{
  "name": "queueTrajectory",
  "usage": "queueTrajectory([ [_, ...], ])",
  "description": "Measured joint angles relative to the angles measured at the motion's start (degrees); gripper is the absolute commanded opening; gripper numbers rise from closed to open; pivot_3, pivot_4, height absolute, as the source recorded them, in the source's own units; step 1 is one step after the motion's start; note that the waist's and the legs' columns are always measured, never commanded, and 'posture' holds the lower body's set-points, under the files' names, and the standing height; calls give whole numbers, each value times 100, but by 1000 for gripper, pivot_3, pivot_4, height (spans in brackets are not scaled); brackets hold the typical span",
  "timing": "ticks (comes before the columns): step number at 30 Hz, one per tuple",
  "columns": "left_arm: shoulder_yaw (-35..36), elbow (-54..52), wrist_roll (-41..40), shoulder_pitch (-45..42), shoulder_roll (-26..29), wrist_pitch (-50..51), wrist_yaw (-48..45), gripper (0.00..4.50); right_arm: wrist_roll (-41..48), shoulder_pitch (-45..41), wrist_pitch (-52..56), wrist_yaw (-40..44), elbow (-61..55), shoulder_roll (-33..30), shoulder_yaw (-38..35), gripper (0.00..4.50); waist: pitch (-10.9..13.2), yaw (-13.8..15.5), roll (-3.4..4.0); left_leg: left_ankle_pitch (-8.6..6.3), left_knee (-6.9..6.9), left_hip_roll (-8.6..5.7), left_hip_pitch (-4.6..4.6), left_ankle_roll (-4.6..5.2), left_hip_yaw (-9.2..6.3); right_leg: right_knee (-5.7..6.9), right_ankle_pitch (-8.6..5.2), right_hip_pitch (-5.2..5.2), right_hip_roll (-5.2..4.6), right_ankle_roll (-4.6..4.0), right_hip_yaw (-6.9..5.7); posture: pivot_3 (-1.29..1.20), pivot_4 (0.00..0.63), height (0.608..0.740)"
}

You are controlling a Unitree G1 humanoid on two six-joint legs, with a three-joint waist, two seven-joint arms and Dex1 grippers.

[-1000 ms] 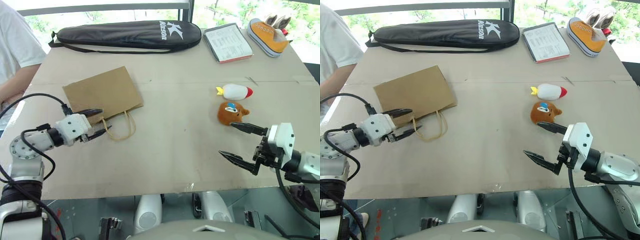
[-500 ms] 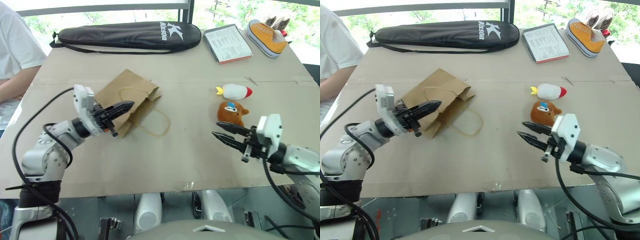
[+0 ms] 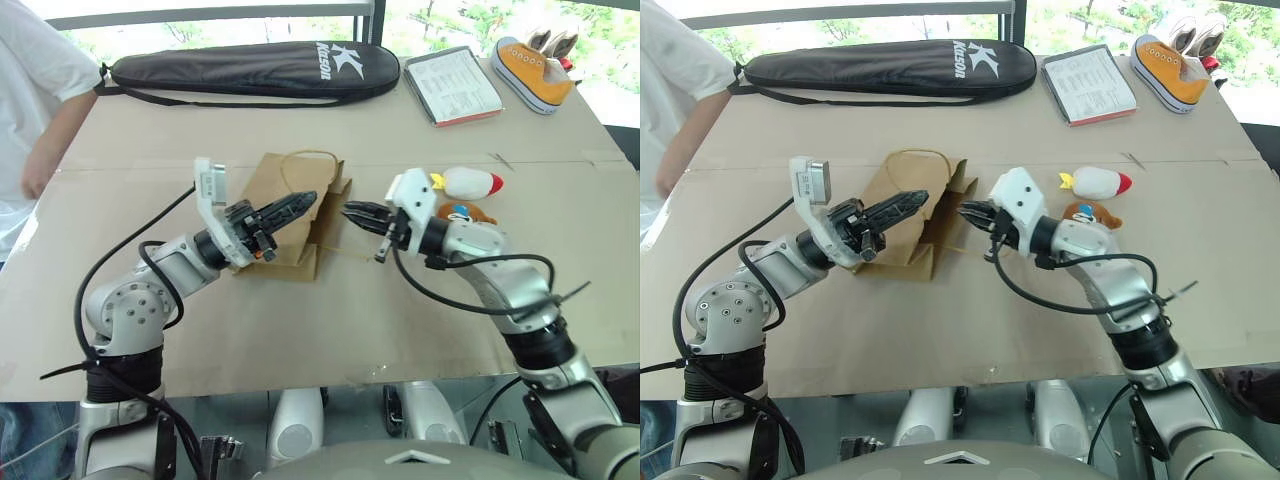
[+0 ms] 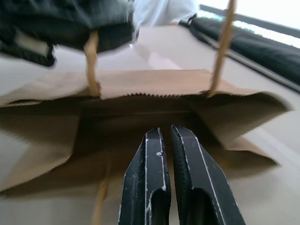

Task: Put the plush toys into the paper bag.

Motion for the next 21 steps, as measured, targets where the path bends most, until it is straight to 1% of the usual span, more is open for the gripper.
queueTrajectory([
  [3,5,-118,-87,2,-1,59,4,0,-239,-183,-259,195,767,212,199,88,0,-44,0,0,1,0,4,0,0,2,0,1,1,-1,1,0,150,740],
  [7,-8,-149,-88,0,-100,40,7,0,-477,-435,-728,431,1842,655,373,88,0,-62,0,0,0,1,5,-1,-1,3,0,1,3,-1,1,0,150,740],
  [8,-29,-156,-47,6,-132,28,7,0,-516,-453,-862,487,2109,778,411,88,0,-64,0,0,-1,1,4,-1,-1,2,1,1,3,-1,1,0,150,740],
  [9,-34,-163,18,48,-192,-31,7,0,-607,-502,-1077,554,2646,997,435,88,0,-65,0,0,-1,1,5,-1,0,1,1,1,3,-1,2,0,150,740],
  [12,-33,-168,109,139,-285,-108,66,0,-773,-614,-1539,598,3358,1202,440,88,-1,-66,0,0,-2,1,5,-1,1,2,1,1,2,-1,3,0,150,740],
  [15,10,-200,155,126,-307,-210,181,0,-866,-700,-1823,567,3717,1263,385,88,-3,-68,-1,1,-1,1,17,-1,0,7,1,9,2,-2,3,0,150,740],
  [17,155,-219,206,89,-282,-325,262,0,-903,-690,-1859,496,3779,1307,324,88,-9,-65,-1,1,0,1,24,-2,0,11,-8,12,2,-18,3,0,150,740],
  [21,461,-229,482,71,-24,-623,258,0,-927,-577,-1805,274,3641,1342,142,88,-16,-41,1,2,2,0,29,-4,3,10,-10,20,-3,-22,3,0,150,740],
])
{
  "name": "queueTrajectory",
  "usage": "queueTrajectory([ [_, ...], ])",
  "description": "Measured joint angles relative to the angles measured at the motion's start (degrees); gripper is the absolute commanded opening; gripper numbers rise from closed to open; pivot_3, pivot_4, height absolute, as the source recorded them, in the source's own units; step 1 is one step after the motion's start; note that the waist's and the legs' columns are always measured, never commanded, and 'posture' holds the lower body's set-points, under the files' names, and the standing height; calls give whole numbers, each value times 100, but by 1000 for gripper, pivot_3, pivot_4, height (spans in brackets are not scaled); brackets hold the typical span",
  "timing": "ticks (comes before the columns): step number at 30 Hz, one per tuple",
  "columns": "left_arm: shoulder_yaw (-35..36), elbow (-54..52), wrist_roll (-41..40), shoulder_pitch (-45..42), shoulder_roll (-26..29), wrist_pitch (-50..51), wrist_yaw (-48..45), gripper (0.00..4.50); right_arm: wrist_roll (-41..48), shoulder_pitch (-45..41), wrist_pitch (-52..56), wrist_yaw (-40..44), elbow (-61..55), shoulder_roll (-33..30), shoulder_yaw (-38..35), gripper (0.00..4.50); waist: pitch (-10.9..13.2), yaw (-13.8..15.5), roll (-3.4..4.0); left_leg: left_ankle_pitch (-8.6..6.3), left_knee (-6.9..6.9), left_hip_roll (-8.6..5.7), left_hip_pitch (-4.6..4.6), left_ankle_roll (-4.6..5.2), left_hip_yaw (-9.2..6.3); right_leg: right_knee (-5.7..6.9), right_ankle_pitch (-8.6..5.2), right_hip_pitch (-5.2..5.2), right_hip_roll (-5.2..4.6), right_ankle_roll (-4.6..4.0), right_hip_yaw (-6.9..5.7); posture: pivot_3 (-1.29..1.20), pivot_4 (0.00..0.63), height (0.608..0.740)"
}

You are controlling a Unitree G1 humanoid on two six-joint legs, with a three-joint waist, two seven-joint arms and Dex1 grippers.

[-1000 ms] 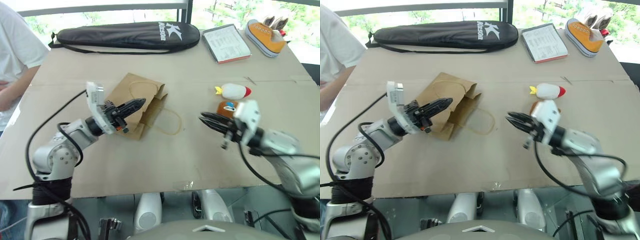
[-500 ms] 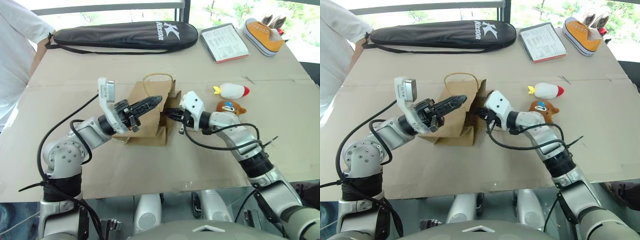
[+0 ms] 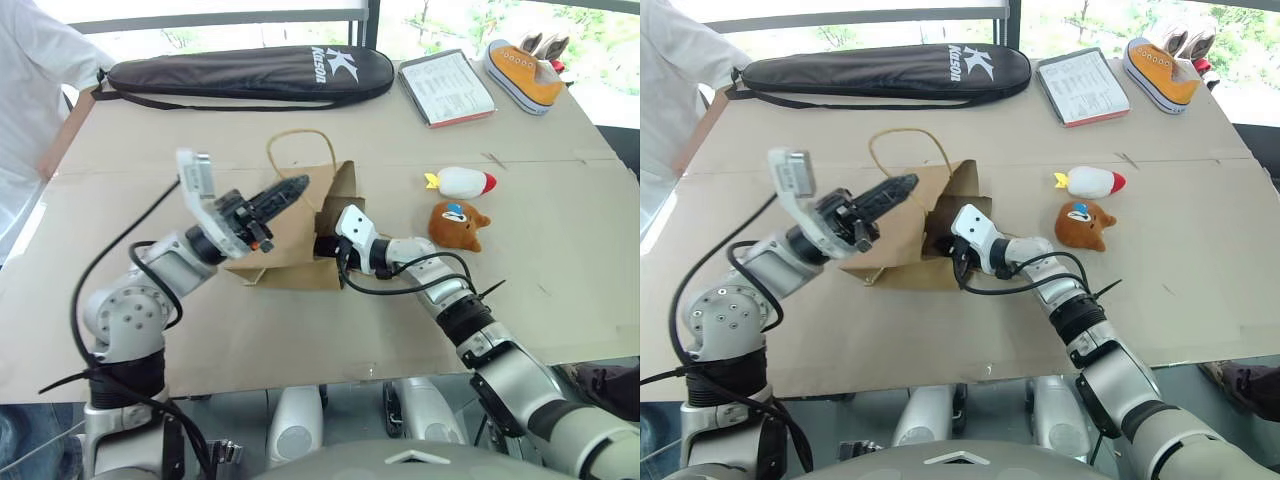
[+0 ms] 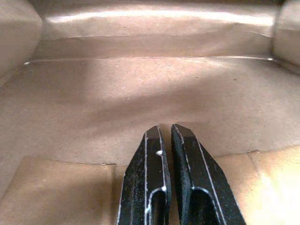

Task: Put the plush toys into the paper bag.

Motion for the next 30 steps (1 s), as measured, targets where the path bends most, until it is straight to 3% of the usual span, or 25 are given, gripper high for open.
queueTrajectory([
  [11,-146,-56,963,42,80,-717,-305,0,-120,237,837,-390,-1036,-152,-260,88,3,-13,3,0,-18,-2,-23,-1,2,-8,6,-23,-2,11,-1,0,150,740],
  [13,-234,-54,1085,26,56,-813,-333,0,-87,326,1020,-390,-1352,-286,-308,631,4,-10,4,0,-20,-2,-25,-1,2,-10,6,-25,-2,12,0,0,150,740],
  [14,-285,-58,1149,25,55,-860,-373,0,-10,421,1154,-374,-1612,-330,-380,631,6,0,6,0,-21,-2,-28,-1,1,-11,6,-26,-2,12,-3,0,150,740],
  [16,-457,-54,1390,45,50,-1037,-540,0,339,625,1747,-230,-2701,-621,-619,1664,7,-5,7,0,-21,-2,-28,-1,5,-13,5,-27,-3,12,1,0,150,740],
  [17,-487,-53,1420,57,48,-1066,-561,0,387,644,1813,-230,-2867,-639,-675,1908,7,-8,7,0,-21,-2,-28,-1,5,-13,5,-28,-3,12,1,0,150,740],
  [22,-709,-11,1779,61,-81,-1314,-710,0,1093,868,3051,-620,-4905,-971,-1489,4158,9,-4,9,0,-25,-1,-27,-1,5,-13,1,-30,-2,6,0,0,150,740],
  [26,-742,66,1892,19,-169,-1415,-776,0,1746,949,3936,-729,-5905,-1390,-2088,4158,9,6,10,0,-25,-2,-28,0,6,-17,0,-30,-4,4,1,0,150,740],
  [30,-734,99,1947,31,-195,-1457,-838,0,1532,1290,4646,-1122,-6159,-2418,-2494,4158,7,1,6,-1,-25,-4,-28,0,11,-24,-3,-28,-8,-2,4,0,150,740],
])
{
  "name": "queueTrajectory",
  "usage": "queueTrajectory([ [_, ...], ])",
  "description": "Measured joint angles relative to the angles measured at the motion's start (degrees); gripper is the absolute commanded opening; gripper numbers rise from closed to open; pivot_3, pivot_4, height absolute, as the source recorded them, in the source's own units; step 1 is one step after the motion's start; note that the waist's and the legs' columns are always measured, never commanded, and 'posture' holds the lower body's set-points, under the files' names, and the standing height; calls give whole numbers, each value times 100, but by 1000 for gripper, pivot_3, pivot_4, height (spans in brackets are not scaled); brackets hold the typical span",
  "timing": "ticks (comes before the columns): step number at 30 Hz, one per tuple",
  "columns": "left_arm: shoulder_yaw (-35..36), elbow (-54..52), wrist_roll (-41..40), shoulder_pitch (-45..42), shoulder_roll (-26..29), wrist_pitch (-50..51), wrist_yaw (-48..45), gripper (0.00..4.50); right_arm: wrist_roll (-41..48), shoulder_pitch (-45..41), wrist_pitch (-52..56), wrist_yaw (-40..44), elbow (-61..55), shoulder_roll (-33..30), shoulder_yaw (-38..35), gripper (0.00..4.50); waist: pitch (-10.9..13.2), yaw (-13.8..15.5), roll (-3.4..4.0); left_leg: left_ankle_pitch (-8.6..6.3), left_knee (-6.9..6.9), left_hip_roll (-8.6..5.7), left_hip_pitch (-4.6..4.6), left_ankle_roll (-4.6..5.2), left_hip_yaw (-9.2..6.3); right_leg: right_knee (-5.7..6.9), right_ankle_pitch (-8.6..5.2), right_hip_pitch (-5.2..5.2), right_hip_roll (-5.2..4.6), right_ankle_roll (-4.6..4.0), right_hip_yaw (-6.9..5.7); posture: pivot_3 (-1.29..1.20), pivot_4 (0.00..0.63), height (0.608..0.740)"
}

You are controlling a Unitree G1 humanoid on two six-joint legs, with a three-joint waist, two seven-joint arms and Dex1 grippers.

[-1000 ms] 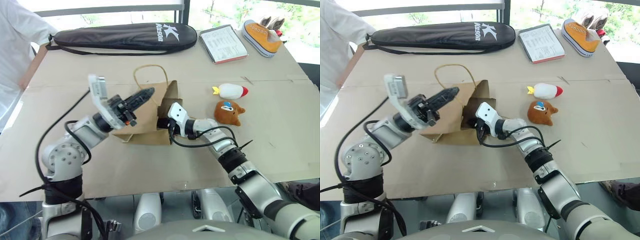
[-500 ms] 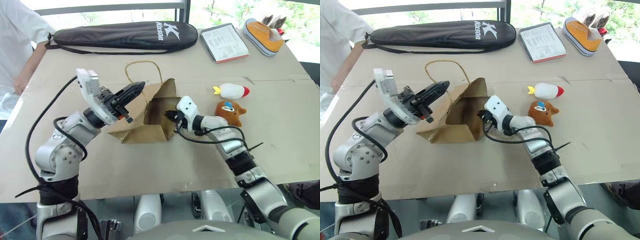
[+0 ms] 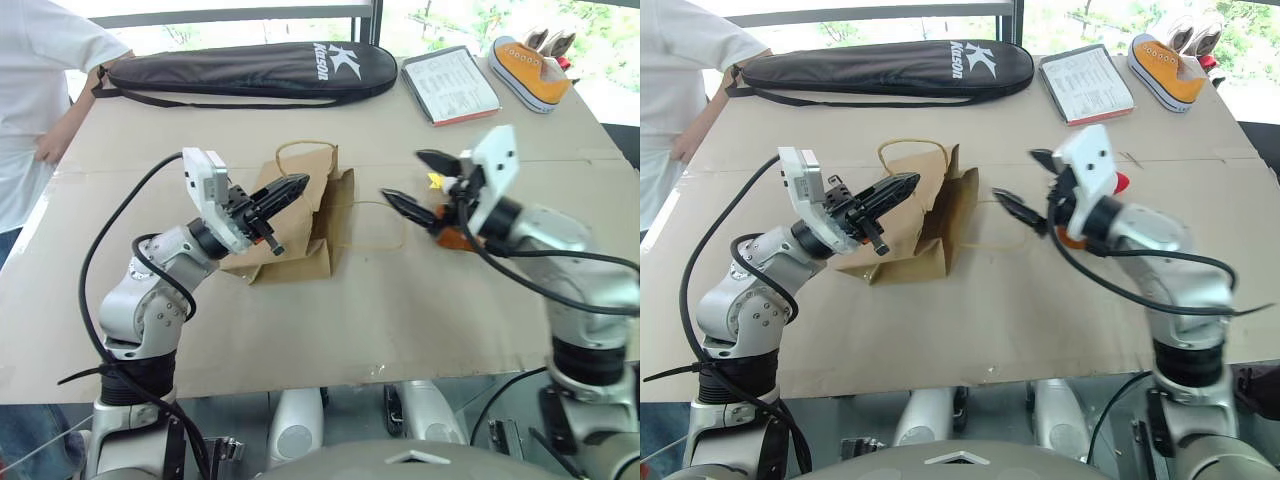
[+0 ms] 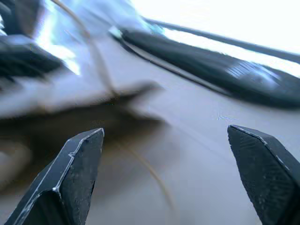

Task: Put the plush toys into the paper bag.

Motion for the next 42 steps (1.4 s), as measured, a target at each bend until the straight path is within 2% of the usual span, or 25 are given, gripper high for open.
queueTrajectory([
  [2,0,6,6,6,-10,-8,-54,0,-249,206,133,-123,426,-344,163,4158,0,-9,0,0,0,0,1,0,0,1,0,-1,1,-1,1,0,150,740],
  [5,-11,46,39,2,-56,-33,-123,0,-608,337,232,-262,1326,-459,537,4158,1,-33,1,0,-3,0,1,1,3,2,0,-5,7,0,9,0,150,740],
  [6,-19,58,57,0,-58,-38,-152,0,-654,336,184,-233,1541,-462,637,3627,1,-33,1,0,-4,1,2,1,2,2,0,-5,9,1,10,0,150,740],
  [7,-24,62,62,-4,-57,-38,-181,0,-705,329,78,-212,1667,-465,712,3326,1,-31,1,0,-4,0,2,1,1,2,0,-5,10,2,10,0,150,740],
  [8,-24,62,63,-4,-57,-38,-206,0,-776,300,-79,-183,1753,-487,779,2787,1,-28,0,0,-4,1,2,2,0,2,0,-4,10,3,10,0,150,740],
  [9,-23,62,63,-4,-57,-38,-218,0,-819,295,-167,-163,1774,-519,805,2447,0,-22,0,0,-4,1,2,2,-1,2,0,-4,10,4,9,0,150,740],
  [11,-14,62,64,0,-57,-39,-253,0,-859,319,-446,-113,1809,-538,781,1387,0,-18,-1,0,-1,0,1,1,0,1,-1,-3,10,5,10,0,150,740],
  [14,2,62,51,5,-58,-36,-256,0,-812,448,-891,-6,1801,-530,651,69,1,-4,-1,0,0,0,0,2,0,1,-1,-2,9,5,10,0,150,740],
  [17,22,62,-61,5,-58,24,-312,0,-519,464,-1346,189,1652,-365,325,69,4,-12,-1,0,0,0,0,2,0,2,2,-3,10,11,10,0,150,740],
  [21,21,63,-240,-4,-61,142,-382,0,-27,-155,-1550,307,1153,3,169,69,6,-54,2,0,-5,6,3,1,-5,6,4,-6,20,13,10,0,150,740],
  [24,27,71,-319,-41,-99,200,-367,0,29,-764,-1662,392,969,266,522,69,6,-32,2,0,-10,7,2,1,-9,5,5,-7,22,13,7,0,150,740],
  [27,33,80,-378,-130,-164,238,-327,0,-118,-963,-1808,568,1061,403,1162,69,6,4,1,0,-10,6,-2,1,-9,-1,5,-6,17,13,3,0,150,740],
  [31,51,81,-456,-257,-245,253,-188,0,-663,-979,-2285,1012,1924,492,2173,69,7,-6,0,0,-6,0,-4,2,0,-5,2,-5,9,7,8,0,150,740],
  [35,64,69,-459,-260,-291,269,-91,0,-1020,-1385,-2936,1466,2743,812,2716,69,7,-35,0,0,-7,4,1,2,-3,2,7,-6,17,15,8,0,150,740],
  [39,-44,-16,-448,-222,-363,263,-78,0,-1310,-1887,-3656,1715,3717,1215,2947,69,8,-36,0,1,-11,7,1,1,-10,4,10,-7,22,20,4,0,150,740],
  [40,-70,-78,-422,-128,-385,241,-58,0,-1415,-2138,-4161,1904,4468,1563,3060,69,8,-26,1,0,-12,7,0,1,-9,3,11,-6,21,21,3,0,150,740],
  [41,-124,-117,-401,-82,-426,238,-34,0,-1470,-2272,-4360,1970,4849,1691,3082,721,8,-27,1,0,-12,7,0,1,-8,3,12,-6,21,21,3,0,150,740],
  [42,-109,-132,-377,4,-450,233,48,0,-1505,-2376,-4622,2074,5203,1796,3077,999,8,-27,1,0,-12,7,0,1,-8,2,12,-6,20,21,3,0,150,740],
])
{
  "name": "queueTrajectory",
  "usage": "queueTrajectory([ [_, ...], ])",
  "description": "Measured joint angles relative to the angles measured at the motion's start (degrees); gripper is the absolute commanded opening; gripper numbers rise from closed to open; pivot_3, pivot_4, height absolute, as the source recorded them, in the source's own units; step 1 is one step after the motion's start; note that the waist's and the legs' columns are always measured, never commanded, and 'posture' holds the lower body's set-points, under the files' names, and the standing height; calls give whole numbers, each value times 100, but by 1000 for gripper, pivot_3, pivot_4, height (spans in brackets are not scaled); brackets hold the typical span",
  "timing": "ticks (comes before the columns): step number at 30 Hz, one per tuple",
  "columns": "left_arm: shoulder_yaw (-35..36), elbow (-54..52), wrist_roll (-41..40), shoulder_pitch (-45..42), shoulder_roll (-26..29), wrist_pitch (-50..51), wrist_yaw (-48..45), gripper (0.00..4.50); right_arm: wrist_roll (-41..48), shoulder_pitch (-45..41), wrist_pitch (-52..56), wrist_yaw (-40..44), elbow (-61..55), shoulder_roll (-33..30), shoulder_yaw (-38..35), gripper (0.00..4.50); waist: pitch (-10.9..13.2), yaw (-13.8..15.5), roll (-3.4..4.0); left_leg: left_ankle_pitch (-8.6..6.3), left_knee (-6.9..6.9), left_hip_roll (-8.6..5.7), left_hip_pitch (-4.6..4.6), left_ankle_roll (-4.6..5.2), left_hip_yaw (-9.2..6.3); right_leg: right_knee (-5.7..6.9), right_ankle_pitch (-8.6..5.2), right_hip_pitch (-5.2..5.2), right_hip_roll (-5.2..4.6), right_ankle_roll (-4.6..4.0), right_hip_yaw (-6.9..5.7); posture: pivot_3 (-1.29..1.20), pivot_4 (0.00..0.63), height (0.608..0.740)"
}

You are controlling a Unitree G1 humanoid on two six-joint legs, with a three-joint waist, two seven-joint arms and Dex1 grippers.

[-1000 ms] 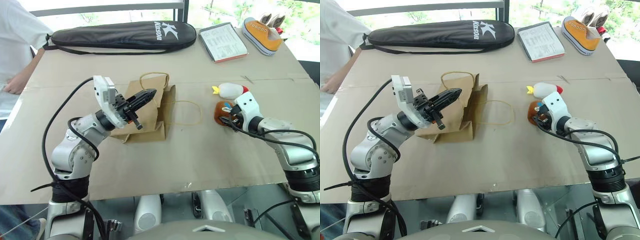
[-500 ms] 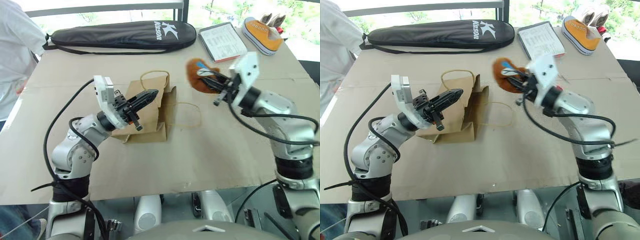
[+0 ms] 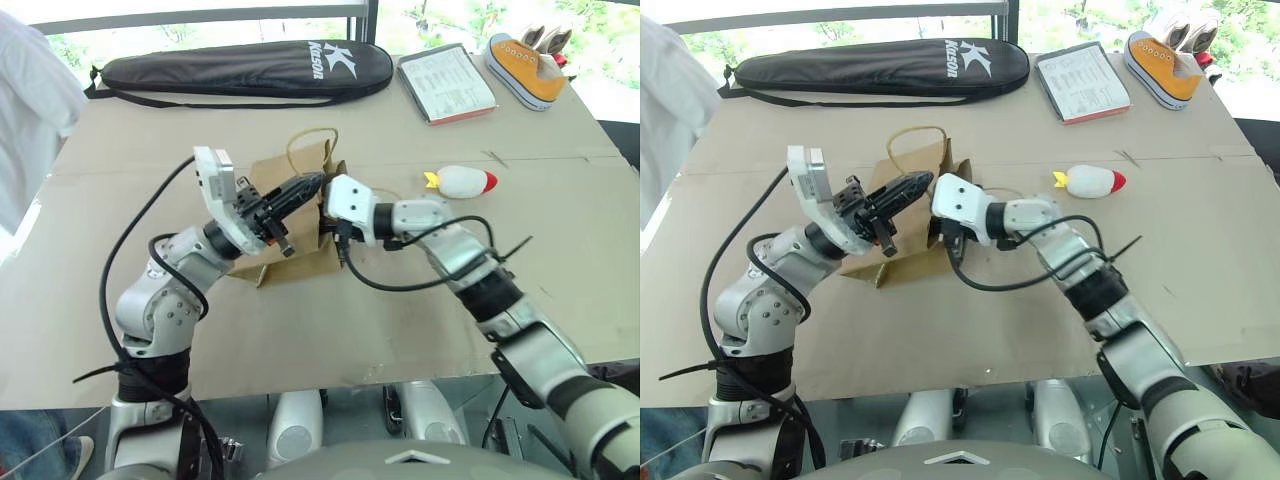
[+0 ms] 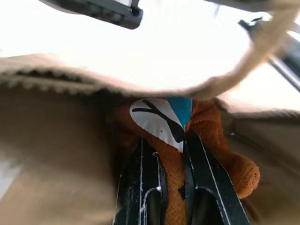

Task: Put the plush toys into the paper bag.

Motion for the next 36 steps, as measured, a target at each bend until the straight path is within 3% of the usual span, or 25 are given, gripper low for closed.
queueTrajectory([
  [3,-9,-78,55,218,-2,2,80,0,-91,-53,-570,198,596,107,0,2546,1,13,1,0,0,-1,-2,0,0,-1,0,0,-3,0,-1,0,150,740],
  [5,-46,-146,71,293,0,2,120,0,-174,2,-778,195,701,100,-56,3337,1,18,0,0,0,-1,-2,0,0,0,0,0,-5,0,-2,0,150,740],
  [10,-22,-345,162,399,157,-71,69,0,-137,485,-585,202,106,-288,-376,3337,2,19,1,0,0,-2,0,-1,3,1,-1,0,-7,-3,-1,0,150,740],
  [16,213,-99,288,413,292,-280,-43,0,788,1024,1245,56,-2101,-1181,-1579,3337,4,22,6,0,-1,-1,1,-1,3,2,-7,-1,-6,-12,0,0,150,740],
  [19,184,-39,392,389,232,-407,-40,0,1019,1038,1995,-211,-2585,-1617,-2130,3337,3,22,3,0,-1,-1,3,-1,4,0,-9,0,-6,-16,0,0,150,740],
  [21,176,-32,402,380,211,-430,-38,0,943,1034,2071,-329,-2501,-1685,-2159,3337,3,12,3,0,0,-2,4,-1,7,1,-11,-1,-6,-19,3,0,150,740],
  [27,122,37,521,339,94,-587,-22,0,-491,229,2648,-1675,-48,-2166,-1929,3337,4,10,3,0,1,-8,-2,0,15,-7,-11,-3,-12,-22,12,0,150,740],
  [30,87,48,590,311,65,-609,-11,0,-716,-147,2687,-1817,854,-1999,-1789,2484,3,-31,3,0,-7,-7,2,1,16,-6,-2,-6,-4,-6,17,0,150,740],
  [32,54,46,607,306,39,-611,15,0,-836,-469,2574,-1844,1431,-1902,-1712,1512,3,-28,3,0,-10,-6,2,1,11,-5,0,-6,-2,-1,14,0,150,740],
  [36,76,38,606,335,35,-616,44,0,-866,-439,2456,-1782,1420,-1919,-1752,53,3,-3,3,0,-5,-6,0,1,13,-7,0,-2,-5,0,14,0,150,740],
])
